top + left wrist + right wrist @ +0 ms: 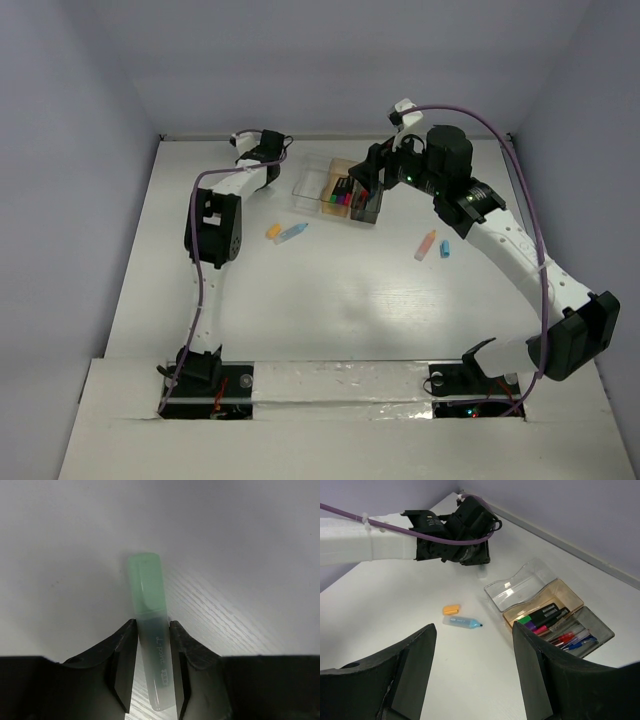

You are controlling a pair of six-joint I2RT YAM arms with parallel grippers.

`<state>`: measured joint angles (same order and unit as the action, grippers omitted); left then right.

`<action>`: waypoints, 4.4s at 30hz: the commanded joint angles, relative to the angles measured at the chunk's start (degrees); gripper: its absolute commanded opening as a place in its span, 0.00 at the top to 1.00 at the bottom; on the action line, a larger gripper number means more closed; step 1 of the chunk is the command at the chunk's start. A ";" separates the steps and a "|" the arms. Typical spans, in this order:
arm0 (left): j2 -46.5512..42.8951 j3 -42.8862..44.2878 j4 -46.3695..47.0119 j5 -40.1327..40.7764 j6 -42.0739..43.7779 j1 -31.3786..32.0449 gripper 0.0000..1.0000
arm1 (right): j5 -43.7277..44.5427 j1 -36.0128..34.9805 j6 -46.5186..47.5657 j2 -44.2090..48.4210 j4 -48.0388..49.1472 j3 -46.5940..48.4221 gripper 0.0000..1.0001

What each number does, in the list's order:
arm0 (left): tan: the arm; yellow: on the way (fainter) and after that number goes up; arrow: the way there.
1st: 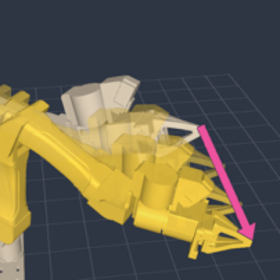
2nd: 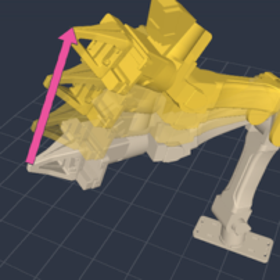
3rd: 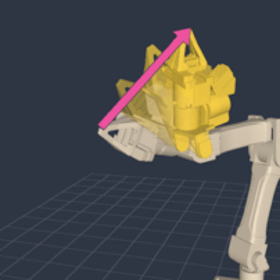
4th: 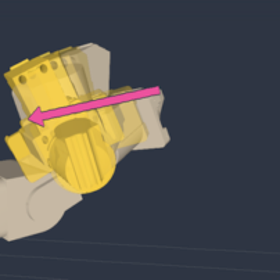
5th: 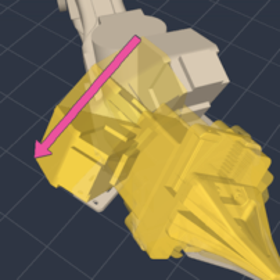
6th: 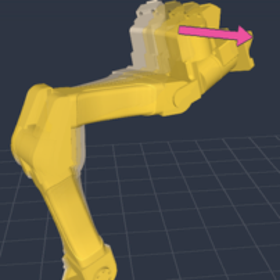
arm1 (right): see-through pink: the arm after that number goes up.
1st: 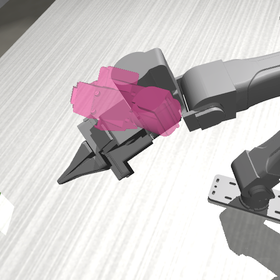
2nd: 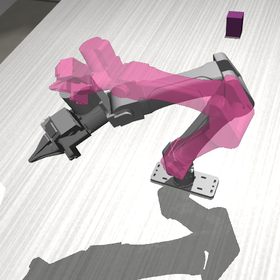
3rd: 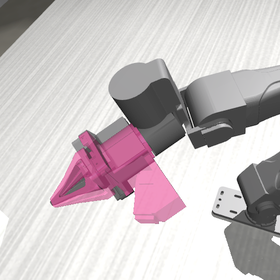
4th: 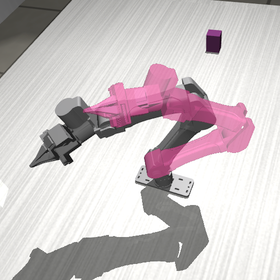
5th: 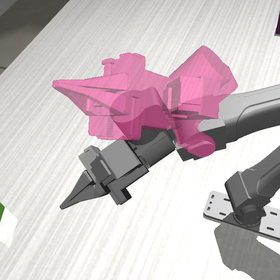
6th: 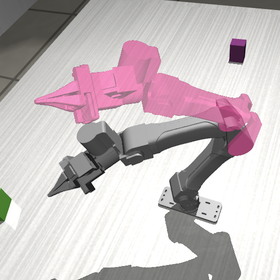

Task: Sort the stationery into containers
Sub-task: Pick up the pen from the center of the board, then place the pen in the storage box, then pick up the pen from the center of the board.

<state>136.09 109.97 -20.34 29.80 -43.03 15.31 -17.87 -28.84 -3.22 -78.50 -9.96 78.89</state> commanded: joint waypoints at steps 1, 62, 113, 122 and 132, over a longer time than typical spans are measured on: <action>0.67 0.86 -2.69 1.93 3.91 -0.72 0.74 | -0.68 0.28 -0.29 -0.42 2.66 0.03 0.32; -29.38 -19.68 28.49 -25.67 26.86 11.06 0.42 | 16.18 0.80 -4.50 -1.57 -1.64 0.91 0.35; -111.75 -92.13 50.57 -18.64 15.87 25.21 0.26 | 31.66 -17.56 -30.96 -36.80 -2.00 8.54 0.34; -110.08 -92.13 50.92 -20.22 15.78 25.21 0.25 | 33.51 -18.71 -32.11 -49.02 -5.42 20.77 0.31; -108.93 -92.31 51.54 -20.66 15.87 25.21 0.25 | 35.44 -20.47 -30.53 -55.00 -10.51 27.63 0.31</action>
<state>26.96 18.26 28.84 9.58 -27.09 40.16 15.51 -48.25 -34.30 -131.81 -17.12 103.07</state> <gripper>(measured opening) 0.753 0.692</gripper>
